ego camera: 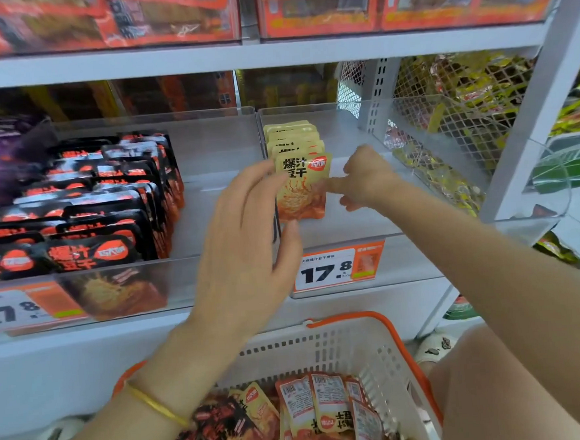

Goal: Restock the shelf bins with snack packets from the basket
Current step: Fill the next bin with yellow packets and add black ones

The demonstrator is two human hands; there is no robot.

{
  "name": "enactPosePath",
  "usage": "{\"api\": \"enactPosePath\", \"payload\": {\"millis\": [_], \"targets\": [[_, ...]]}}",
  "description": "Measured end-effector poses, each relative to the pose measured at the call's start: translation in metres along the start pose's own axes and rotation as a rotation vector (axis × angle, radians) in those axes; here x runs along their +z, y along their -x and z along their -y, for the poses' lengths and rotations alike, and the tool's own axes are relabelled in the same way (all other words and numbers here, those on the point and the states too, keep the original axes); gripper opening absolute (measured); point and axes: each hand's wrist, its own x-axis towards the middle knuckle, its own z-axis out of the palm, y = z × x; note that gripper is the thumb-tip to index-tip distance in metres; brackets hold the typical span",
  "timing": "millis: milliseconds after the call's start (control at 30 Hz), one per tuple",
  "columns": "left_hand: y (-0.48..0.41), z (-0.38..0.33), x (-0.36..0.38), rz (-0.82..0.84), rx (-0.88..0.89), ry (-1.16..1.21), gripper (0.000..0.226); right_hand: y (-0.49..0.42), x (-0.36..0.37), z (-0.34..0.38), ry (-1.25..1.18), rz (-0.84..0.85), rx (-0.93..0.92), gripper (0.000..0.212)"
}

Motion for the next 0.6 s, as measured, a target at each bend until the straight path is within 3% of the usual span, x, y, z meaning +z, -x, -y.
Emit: {"api": "enactPosePath", "payload": {"millis": [67, 133, 233, 333, 400, 533, 600], "targets": [[0.025, -0.005, -0.002, 0.013, 0.056, 0.025, 0.037, 0.045, -0.013, 0.003, 0.059, -0.084, -0.181, 0.034], [0.061, 0.000, 0.003, 0.128, 0.077, 0.016, 0.031, 0.100, -0.017, 0.000, 0.089, -0.099, -0.375, 0.026], [0.107, 0.022, 0.018, 0.372, -0.008, -0.038, 0.029, 0.146, 0.024, -0.024, 0.353, 0.144, -0.484, 0.018], [0.124, 0.035, 0.034, 0.510, -0.157, -0.040, 0.026, 0.125, 0.115, -0.075, 0.766, 0.528, -0.283, 0.021], [0.127, 0.039, 0.039, 0.538, -0.221, -0.032, 0.024, 0.107, 0.170, -0.129, 0.831, 0.656, -0.123, 0.030], [0.138, 0.050, 0.044, 0.613, -0.232, -0.101, 0.023, 0.117, 0.212, -0.227, 0.709, 0.566, 0.360, 0.074], [0.141, 0.053, 0.049, 0.670, -0.253, -0.108, 0.028, 0.133, 0.222, -0.250, 0.652, 0.526, 0.504, 0.082]]}}
